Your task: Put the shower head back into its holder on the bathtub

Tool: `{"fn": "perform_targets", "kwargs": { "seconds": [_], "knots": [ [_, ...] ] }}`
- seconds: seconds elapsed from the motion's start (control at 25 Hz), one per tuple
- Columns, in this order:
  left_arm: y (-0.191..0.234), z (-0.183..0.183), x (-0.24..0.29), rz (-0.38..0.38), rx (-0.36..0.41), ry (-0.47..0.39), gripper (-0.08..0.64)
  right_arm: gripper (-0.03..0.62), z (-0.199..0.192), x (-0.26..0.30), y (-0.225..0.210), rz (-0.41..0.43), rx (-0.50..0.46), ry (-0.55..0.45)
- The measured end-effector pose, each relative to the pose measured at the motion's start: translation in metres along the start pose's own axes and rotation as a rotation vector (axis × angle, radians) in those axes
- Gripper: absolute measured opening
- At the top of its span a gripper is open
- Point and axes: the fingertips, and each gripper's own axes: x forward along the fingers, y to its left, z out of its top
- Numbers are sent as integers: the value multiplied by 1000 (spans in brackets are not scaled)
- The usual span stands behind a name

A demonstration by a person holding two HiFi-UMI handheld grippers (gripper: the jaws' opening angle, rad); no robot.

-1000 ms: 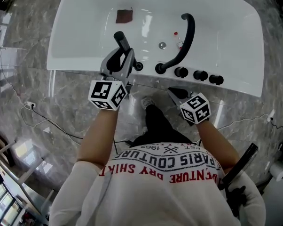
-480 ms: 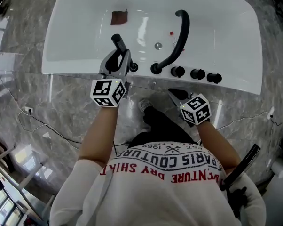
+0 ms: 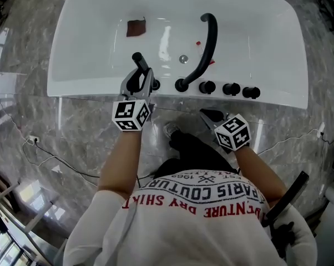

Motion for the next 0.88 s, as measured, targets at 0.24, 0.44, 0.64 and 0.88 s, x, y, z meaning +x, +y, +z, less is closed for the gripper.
{"fn": "perform_targets", "kwargs": {
  "seconds": [0.24,0.44,0.64,0.88],
  "knots": [
    [-10,-7,-4,-11,63,29,123,0,2,-4,-6,-5,23,-5],
    [-13,-13,-8,-17,117,40,123,0,4,0,-2,2,28,-19],
    [-17,-15,-14,-28,151,54,123,0,2,-4,7,2,32,-17],
    [-21,-28,-24,-41,185,88,124,0,-1,-7,7,-7,52,-17]
  ]
}}
